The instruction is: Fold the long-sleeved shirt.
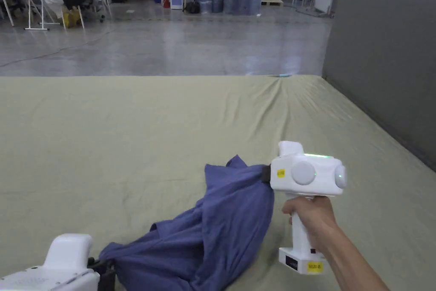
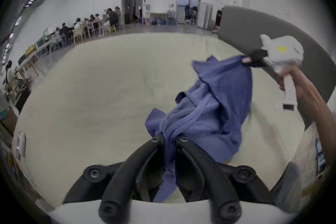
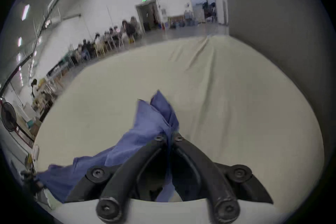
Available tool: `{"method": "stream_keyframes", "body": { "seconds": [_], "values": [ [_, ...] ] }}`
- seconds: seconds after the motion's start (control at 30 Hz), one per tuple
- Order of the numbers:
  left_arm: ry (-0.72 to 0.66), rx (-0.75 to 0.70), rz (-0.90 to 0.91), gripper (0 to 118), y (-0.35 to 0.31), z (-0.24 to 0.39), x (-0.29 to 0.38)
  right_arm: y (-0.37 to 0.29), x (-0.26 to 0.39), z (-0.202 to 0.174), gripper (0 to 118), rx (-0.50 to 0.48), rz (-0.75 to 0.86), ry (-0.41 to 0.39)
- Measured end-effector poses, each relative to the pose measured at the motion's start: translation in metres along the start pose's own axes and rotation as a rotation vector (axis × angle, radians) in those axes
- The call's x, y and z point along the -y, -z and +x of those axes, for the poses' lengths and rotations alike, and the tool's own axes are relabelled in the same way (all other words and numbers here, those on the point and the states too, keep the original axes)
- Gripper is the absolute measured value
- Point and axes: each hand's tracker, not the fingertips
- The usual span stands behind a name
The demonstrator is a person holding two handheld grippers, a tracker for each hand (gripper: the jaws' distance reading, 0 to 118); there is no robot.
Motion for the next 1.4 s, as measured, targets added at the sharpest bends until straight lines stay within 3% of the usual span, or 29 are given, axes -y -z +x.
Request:
{"method": "stream_keyframes", "body": {
  "seconds": [0.2,0.33,0.5,0.7,0.8,0.97,1.17,1.4],
  "values": [
    [-0.064,-0.040,0.110,2,-0.039,-0.030,-0.027,-0.104,-0.004,0.012,0,-0.010,0.137,0.019],
    [-0.178,-0.069,0.201,2,-0.062,-0.053,-0.063,-0.148,-0.020,0.014,0,-0.011,0.200,0.040],
    [-0.201,-0.104,0.311,2,-0.079,-0.069,-0.139,-0.169,-0.075,0.003,0,-0.024,0.261,0.040],
    [-0.218,-0.113,0.376,2,-0.080,-0.085,-0.260,-0.180,-0.172,-0.037,0,-0.024,0.358,0.017],
    [-0.147,-0.201,0.426,2,-0.090,-0.083,-0.322,-0.185,-0.224,-0.055,0,-0.006,0.402,-0.001],
    [-0.107,-0.226,0.455,2,-0.111,-0.078,-0.382,-0.185,-0.276,-0.073,0,0.006,0.421,0.002],
    [-0.125,-0.224,0.443,2,-0.089,-0.083,-0.373,-0.151,-0.262,-0.063,0,-0.017,0.404,0.046],
    [-0.137,-0.221,0.184,2,0.046,-0.099,-0.274,-0.026,-0.160,-0.024,0,0.010,0.164,0.099]
  ]
}}
